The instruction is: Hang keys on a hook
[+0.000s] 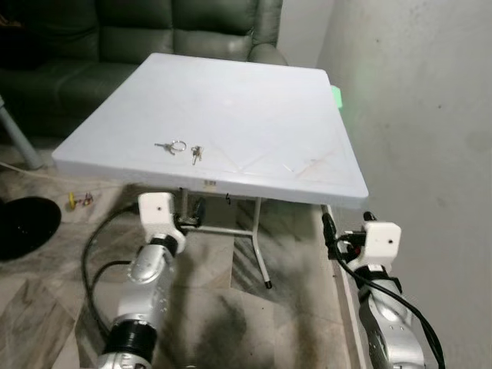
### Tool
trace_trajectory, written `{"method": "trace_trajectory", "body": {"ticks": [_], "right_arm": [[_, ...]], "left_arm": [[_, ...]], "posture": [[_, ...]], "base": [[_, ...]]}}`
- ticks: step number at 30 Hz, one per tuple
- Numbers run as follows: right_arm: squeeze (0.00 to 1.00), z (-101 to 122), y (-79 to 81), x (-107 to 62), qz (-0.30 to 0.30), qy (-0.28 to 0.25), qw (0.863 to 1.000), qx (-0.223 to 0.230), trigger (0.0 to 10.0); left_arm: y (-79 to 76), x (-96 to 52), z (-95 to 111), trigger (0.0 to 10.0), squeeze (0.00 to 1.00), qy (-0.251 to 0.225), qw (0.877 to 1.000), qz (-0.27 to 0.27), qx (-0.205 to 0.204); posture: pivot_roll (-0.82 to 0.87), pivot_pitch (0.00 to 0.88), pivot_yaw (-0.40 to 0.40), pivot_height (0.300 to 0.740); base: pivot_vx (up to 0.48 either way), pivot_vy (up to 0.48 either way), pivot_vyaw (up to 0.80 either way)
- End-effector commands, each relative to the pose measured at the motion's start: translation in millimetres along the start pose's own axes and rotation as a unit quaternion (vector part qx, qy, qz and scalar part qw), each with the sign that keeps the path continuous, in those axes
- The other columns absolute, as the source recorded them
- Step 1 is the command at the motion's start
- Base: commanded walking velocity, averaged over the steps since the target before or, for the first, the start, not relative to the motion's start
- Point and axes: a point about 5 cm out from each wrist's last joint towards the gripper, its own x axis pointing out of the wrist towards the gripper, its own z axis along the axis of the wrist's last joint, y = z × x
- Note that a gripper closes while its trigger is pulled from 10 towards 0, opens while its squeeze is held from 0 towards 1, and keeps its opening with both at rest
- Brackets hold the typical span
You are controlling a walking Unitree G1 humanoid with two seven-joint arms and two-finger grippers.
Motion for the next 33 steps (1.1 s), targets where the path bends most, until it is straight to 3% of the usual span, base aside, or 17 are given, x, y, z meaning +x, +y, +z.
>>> {"method": "trace_trajectory", "body": {"ticks": [1,33], "right_arm": [[0.00,4.4,0.4,2.2,-0.004,-0.007,1.000,0.001,10.0],[0.00,5.3,2.2,-0.1,-0.001,-0.003,1.000,0.007,10.0]], "left_arm": [[-2.7,0.7,1.4,10.0,0.00,0.002,1.000,-0.008,0.005],[-1.1,-0.2,3.0,10.0,0.00,0.003,1.000,-0.002,0.003]], "posture": [[0.05,0.000,-0.064,0.740],[0.05,0.000,-0.067,0.740]], "base": [[0.000,0.356,0.00],[0.000,0.368,0.00]]}}
